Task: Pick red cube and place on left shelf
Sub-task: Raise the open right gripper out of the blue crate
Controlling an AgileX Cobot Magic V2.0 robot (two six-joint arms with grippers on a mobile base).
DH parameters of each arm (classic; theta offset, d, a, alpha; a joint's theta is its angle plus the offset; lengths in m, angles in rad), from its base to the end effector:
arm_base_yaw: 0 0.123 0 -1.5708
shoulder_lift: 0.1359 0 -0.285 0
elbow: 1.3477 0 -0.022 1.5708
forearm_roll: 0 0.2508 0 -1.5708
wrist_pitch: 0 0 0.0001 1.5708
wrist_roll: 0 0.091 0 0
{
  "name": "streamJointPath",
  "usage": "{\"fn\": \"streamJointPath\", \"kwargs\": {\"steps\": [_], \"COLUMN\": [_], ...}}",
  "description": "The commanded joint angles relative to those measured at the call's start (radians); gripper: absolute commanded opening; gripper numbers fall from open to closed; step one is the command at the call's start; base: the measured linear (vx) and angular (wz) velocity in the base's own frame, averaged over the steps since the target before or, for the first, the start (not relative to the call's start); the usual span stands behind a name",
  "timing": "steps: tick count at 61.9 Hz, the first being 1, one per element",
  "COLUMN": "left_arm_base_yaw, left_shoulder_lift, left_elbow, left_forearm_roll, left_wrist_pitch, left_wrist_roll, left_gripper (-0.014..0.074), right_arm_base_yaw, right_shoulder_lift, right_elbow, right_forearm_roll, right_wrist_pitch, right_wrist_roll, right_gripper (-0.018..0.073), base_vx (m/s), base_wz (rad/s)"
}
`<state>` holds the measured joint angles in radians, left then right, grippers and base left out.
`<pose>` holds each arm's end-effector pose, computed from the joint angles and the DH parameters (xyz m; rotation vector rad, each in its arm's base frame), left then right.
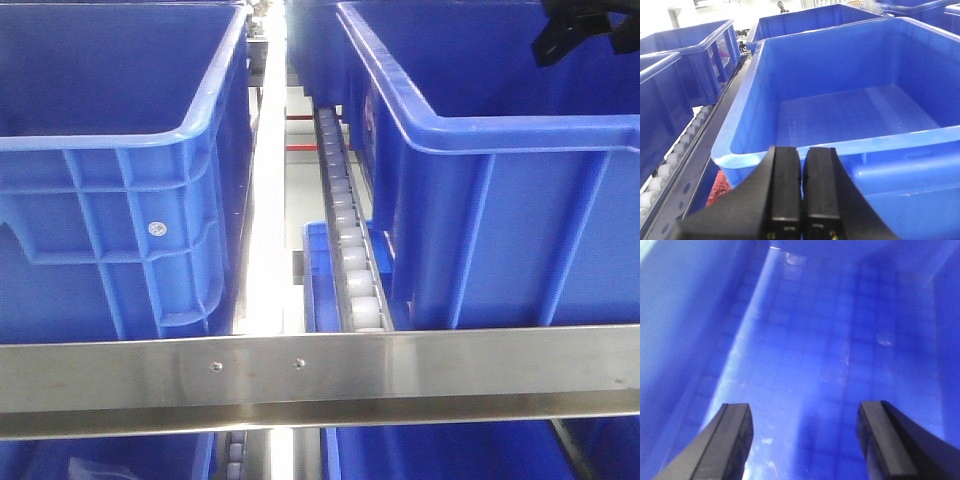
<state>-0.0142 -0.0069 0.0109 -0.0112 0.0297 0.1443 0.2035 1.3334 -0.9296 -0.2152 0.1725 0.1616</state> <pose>0.0563 -0.0008 0.2072 0.1120 1.5139 0.0949 0.2913 0.0567 0.3069 -0.2379 2.0423 0.0572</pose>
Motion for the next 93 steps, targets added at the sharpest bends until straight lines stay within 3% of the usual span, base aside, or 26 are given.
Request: {"fn": "streamJointPath", "kwargs": {"steps": [1,6,17,20,40,56,75,93], "left_arm_base_yaw": [-0.005,-0.005,-0.005,-0.005,-0.005,-0.005,-0.005,-0.005], "left_shoulder_lift": [0.000,0.000,0.000,0.000,0.000,0.000,0.000,0.000], "left_elbow": [0.022,0.022,0.022,0.022,0.022,0.022,0.022,0.022], "left_forearm_roll": [-0.005,-0.005,-0.005,-0.005,-0.005,-0.005,-0.005,-0.005], "left_wrist_pitch": [-0.090,-0.090,-0.090,-0.090,-0.090,-0.090,-0.090,-0.090], "left_wrist_roll": [0.001,0.001,0.001,0.001,0.001,0.001,0.001,0.001], "left_gripper": [0.0106,0.0106,0.0106,0.0106,0.0106,0.0106,0.0106,0.0106], "right_arm_base_yaw": [-0.003,-0.003,-0.005,-0.012,-0.090,-0.096,-0.095,-0.096], "right_shoulder_lift": [-0.065,-0.113,-0.283,-0.338,-0.716,-0.918,-0.986,-0.983], "right_elbow": [-0.030,-0.014,0.062,0.091,0.329,0.495,0.680,0.725], "right_forearm_roll": [-0.003,-0.003,-0.004,-0.004,-0.005,-0.005,-0.005,-0.005], "right_wrist_pitch": [-0.061,-0.061,-0.063,-0.063,-0.058,-0.048,-0.047,-0.003], "right_wrist_roll": [-0.006,-0.006,-0.006,-0.006,-0.006,-0.006,-0.006,-0.006], "right_gripper": [0.0488,0.0376,0.0036,0.0067,0.0057,0.0057,0.0057,0.0057], "base_vx": [0.00,0.00,0.00,-0.04,0.00,-0.01,0.00,0.00], "base_wz": [0.00,0.00,0.00,-0.26,0.00,-0.06,0.00,0.00]}}
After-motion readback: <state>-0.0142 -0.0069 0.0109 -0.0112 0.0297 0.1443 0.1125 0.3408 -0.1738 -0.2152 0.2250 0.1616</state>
